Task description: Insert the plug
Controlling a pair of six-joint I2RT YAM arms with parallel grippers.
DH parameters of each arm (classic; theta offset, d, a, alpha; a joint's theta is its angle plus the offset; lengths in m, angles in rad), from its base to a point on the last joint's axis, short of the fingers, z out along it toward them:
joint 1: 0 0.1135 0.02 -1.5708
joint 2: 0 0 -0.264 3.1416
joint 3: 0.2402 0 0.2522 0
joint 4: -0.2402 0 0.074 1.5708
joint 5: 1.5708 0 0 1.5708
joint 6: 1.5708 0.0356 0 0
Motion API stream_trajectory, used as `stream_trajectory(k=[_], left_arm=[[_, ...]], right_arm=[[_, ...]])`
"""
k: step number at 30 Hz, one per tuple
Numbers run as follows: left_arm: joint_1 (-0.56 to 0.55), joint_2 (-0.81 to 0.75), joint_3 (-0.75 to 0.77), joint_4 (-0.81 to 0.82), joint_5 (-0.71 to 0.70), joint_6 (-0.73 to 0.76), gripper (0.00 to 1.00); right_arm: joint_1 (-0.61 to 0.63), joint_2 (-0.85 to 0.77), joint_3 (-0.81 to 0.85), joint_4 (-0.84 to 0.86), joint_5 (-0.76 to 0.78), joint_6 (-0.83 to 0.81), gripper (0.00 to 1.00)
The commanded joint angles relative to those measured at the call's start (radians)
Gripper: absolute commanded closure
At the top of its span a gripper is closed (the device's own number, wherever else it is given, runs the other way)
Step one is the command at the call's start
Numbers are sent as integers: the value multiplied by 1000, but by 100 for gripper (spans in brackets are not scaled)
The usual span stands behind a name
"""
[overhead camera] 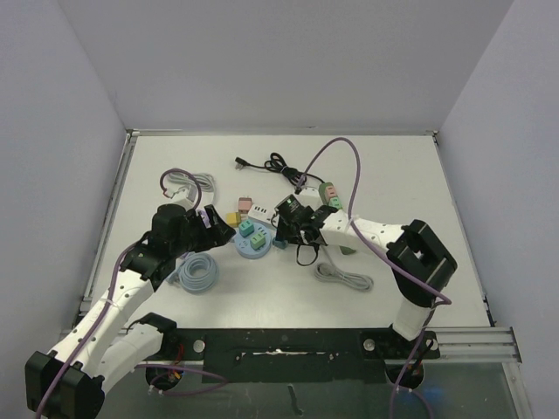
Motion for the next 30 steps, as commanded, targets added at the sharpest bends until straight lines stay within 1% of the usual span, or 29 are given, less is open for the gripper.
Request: stream_trajectory(k=[1, 6, 11, 17, 19, 25, 27, 30], left_arm=[[5, -22, 13, 60, 16, -7, 27], [5, -26, 12, 62, 19, -4, 28], [6, -26, 12, 67, 22, -4, 28], [5, -25, 12, 70, 26, -4, 28], [6, -25, 12, 72, 26, -4, 28], [6, -23, 12, 79, 35, -6, 28], [5, -23, -14, 93, 48, -7, 28], [5, -25, -33, 133, 82, -10, 29]], right_arm=[[20, 45, 115, -8, 128, 115, 39], [23, 105, 168, -54, 139, 125, 36], [32, 152, 210, -98, 135, 100, 36], [49, 174, 203, -152, 115, 103, 37], [49, 172, 189, -145, 87, 96, 40], [50, 130, 112, -58, 24, 88, 58], [49, 100, 91, -32, 26, 101, 62], [49, 44, 46, 24, 52, 123, 65]])
